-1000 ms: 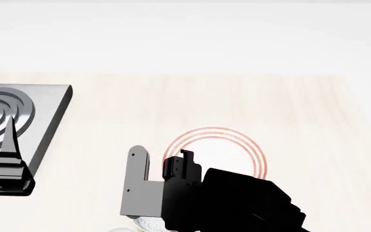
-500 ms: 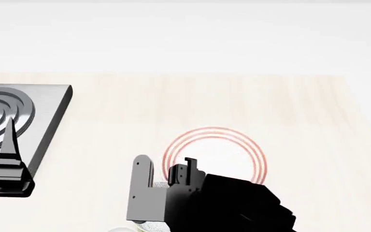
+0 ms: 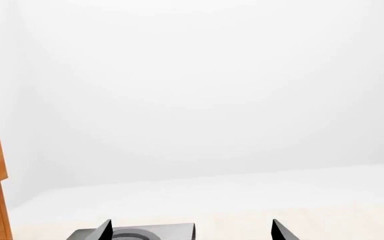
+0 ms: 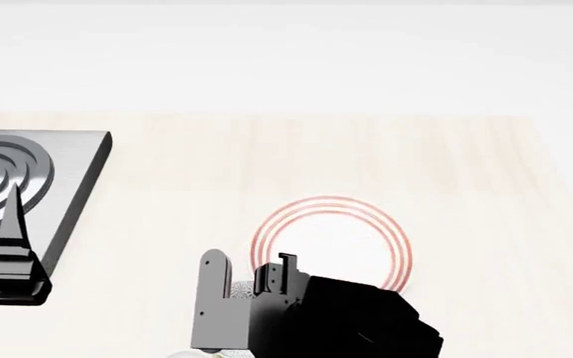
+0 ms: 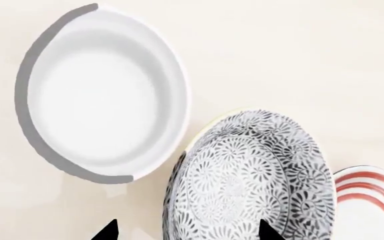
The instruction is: Pick the akita bowl between the plate and the ramekin and place it on the plate.
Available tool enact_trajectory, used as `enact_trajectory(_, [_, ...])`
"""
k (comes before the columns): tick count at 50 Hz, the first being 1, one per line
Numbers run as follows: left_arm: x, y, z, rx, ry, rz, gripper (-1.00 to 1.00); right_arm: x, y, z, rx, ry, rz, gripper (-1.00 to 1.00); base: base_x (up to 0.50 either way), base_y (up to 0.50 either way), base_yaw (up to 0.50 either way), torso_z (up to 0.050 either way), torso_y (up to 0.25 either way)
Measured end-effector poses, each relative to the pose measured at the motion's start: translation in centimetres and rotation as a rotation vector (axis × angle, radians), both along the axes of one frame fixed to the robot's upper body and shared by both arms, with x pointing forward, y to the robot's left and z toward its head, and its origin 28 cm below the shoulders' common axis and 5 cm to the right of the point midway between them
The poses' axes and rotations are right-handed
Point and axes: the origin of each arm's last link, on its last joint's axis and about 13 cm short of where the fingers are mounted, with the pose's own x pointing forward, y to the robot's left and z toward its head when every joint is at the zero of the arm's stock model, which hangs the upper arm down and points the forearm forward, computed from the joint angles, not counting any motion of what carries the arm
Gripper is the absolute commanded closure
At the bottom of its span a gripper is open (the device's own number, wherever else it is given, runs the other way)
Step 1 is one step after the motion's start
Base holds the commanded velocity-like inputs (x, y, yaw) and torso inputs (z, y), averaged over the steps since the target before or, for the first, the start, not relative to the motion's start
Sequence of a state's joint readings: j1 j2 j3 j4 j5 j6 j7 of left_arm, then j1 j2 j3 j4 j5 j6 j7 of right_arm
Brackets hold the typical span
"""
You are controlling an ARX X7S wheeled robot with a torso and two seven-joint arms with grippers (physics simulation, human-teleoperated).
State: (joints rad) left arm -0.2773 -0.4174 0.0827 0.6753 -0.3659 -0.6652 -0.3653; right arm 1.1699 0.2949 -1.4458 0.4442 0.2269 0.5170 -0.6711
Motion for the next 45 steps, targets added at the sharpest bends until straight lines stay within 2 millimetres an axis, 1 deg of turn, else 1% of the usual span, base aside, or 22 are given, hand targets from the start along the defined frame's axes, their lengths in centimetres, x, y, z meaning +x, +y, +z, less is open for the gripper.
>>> enact_trajectory(4, [0.0, 0.0, 0.0, 0.0, 0.0, 0.0, -1.0, 0.0, 0.1, 0.0, -0.002, 0.0, 0.005, -1.0, 0.0, 0.0, 0.0, 0.0, 0.0])
enact_trajectory(5, [0.0, 0.0, 0.0, 0.0, 0.0, 0.0, -1.0, 0.0, 0.1, 0.0, -0.003, 0.0, 0.007, 1.0, 0.0, 0.0, 0.0, 0.0, 0.0])
enact_trajectory(18, [0.0, 0.0, 0.0, 0.001, 0.0, -0.001, -1.0, -0.1, 0.2, 0.1, -0.019, -0.02, 0.031, 1.0, 0.0, 0.0, 0.0, 0.0, 0.0])
enact_trajectory(28, [0.0, 0.0, 0.1, 0.002, 0.001, -0.002, -1.0, -0.5, -0.2, 0.4, -0.05, -0.03, 0.032, 1.0, 0.0, 0.0, 0.0, 0.0, 0.0])
enact_trajectory(38, [-0.1, 0.0, 0.0, 0.001, 0.002, -0.005, -1.0, -0.8, -0.8, 1.4, -0.068, -0.045, 0.022, 1.0, 0.0, 0.0, 0.0, 0.0, 0.0])
enact_trajectory(45, [-0.2, -0.1, 0.0, 0.0, 0.001, -0.007, -1.0, -1.2, -1.4, 2.6, -0.074, -0.068, 0.014, 1.0, 0.0, 0.0, 0.0, 0.0, 0.0])
